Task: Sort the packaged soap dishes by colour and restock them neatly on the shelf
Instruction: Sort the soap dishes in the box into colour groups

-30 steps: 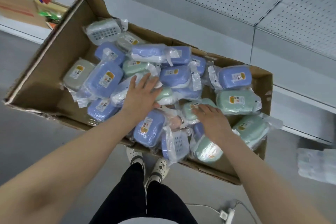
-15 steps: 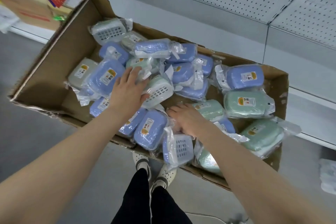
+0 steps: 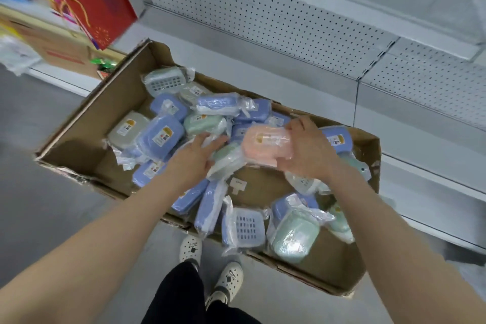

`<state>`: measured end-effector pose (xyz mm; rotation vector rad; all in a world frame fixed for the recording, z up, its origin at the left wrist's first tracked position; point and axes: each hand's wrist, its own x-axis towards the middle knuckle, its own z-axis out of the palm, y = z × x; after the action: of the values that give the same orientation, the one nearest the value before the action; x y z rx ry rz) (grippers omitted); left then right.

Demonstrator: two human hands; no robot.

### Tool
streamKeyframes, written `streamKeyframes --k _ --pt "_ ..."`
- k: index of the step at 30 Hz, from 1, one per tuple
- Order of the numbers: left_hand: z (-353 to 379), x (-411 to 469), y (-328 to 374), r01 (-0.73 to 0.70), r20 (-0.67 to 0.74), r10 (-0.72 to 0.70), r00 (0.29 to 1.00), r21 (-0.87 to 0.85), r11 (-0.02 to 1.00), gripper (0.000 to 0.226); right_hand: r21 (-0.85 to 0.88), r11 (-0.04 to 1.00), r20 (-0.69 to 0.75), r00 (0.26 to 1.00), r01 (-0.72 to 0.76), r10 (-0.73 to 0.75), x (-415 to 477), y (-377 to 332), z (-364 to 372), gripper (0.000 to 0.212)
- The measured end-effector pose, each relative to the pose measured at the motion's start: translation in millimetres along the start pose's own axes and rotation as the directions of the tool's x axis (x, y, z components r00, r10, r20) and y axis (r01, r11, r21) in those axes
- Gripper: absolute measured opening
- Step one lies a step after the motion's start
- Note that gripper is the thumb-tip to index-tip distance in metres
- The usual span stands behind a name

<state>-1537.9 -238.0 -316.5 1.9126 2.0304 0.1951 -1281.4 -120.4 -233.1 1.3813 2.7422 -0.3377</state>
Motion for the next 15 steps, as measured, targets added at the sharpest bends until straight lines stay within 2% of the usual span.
streamKeyframes --k 2,4,5,7,9,11,13,15 --pt "1 -3 2 -0.002 0.004 0.002 1.0 -0.038 0.999 0.08 0.212 0.967 -0.057 0.986 -0.143 0.158 5 3 -8 0.071" --pt "2 -4 2 0.001 0.025 0.001 1.0 -0.076 0.997 0.088 0.342 0.915 -0.06 0.967 -0.213 0.248 13 -1 -8 0.071" --pt "2 -3 0 -0.005 0.052 0.008 0.999 -0.071 0.997 0.086 0.369 0.902 -0.048 0.964 -0.225 0.26 18 -5 -4 0.073" --pt "-3 3 -7 -0.035 0.1 0.035 0.994 -0.001 0.999 0.068 0.395 0.888 -0.028 0.963 -0.237 0.27 29 -16 10 0.076" --pt "-10 11 -21 -0.062 0.07 0.062 0.996 0.006 0.998 0.051 0.35 0.904 0.01 0.966 -0.244 0.257 42 -29 26 0.082" --pt "-21 23 -43 -0.111 -0.035 0.109 0.993 -0.048 0.993 0.04 0.19 0.956 0.091 0.974 -0.222 0.208 54 -41 40 0.088" --pt "-28 41 -74 -0.127 -0.1 0.122 0.987 -0.045 0.991 0.038 0.009 0.982 0.14 0.973 -0.188 0.185 64 -54 53 0.093" --pt "-39 63 -101 -0.127 -0.089 0.126 0.988 -0.004 0.992 0.041 -0.102 0.978 0.127 0.973 -0.181 0.193 75 -65 66 0.096"
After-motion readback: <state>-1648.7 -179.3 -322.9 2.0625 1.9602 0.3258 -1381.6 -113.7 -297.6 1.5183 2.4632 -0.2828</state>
